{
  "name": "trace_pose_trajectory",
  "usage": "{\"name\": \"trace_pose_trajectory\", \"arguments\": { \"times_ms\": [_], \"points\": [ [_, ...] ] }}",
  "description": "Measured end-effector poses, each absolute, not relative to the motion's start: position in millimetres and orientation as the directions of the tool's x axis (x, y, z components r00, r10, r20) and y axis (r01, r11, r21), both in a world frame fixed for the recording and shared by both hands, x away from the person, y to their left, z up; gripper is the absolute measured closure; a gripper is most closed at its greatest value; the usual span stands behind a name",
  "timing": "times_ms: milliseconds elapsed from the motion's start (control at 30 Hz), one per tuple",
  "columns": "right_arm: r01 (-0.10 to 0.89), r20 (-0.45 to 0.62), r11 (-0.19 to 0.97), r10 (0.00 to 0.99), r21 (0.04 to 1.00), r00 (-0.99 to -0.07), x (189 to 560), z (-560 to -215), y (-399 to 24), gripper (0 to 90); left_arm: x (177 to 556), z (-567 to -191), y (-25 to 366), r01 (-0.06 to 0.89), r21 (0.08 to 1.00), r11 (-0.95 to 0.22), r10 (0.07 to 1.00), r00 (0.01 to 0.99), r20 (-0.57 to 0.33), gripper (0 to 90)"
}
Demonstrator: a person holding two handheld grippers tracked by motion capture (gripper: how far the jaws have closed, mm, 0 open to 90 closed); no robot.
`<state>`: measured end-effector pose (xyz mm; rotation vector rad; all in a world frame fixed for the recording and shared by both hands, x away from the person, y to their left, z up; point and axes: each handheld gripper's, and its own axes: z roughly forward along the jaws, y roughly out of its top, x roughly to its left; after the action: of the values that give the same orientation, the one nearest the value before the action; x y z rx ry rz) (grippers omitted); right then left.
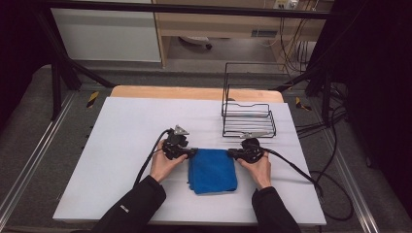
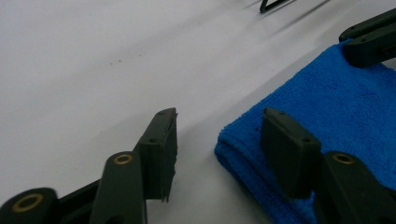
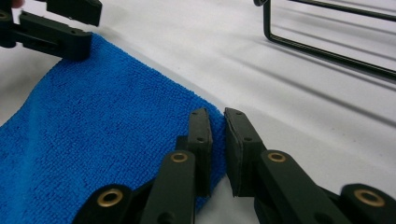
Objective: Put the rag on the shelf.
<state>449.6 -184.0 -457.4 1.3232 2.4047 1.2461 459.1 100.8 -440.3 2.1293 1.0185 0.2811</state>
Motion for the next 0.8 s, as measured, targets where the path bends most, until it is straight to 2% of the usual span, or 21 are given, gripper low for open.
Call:
{"name": "trace_pose_trajectory", "arguments": {
  "times_ms": [433,800],
  "points": [
    [0.643,0.257,0.281,0.747,0.713,-0.612,449.7,-457.2,-184.4,83.3,461.8,-444.8,92.8,0.611,0.667,-0.427,0.718,0.678,-0.161,69.2],
    [0.646,0.261,0.279,0.747,0.711,-0.611,450.0,-457.2,-184.7,83.7,461.5,-445.2,92.2,0.637,0.655,-0.406,0.714,0.669,-0.207,82.4]
  ]
}}
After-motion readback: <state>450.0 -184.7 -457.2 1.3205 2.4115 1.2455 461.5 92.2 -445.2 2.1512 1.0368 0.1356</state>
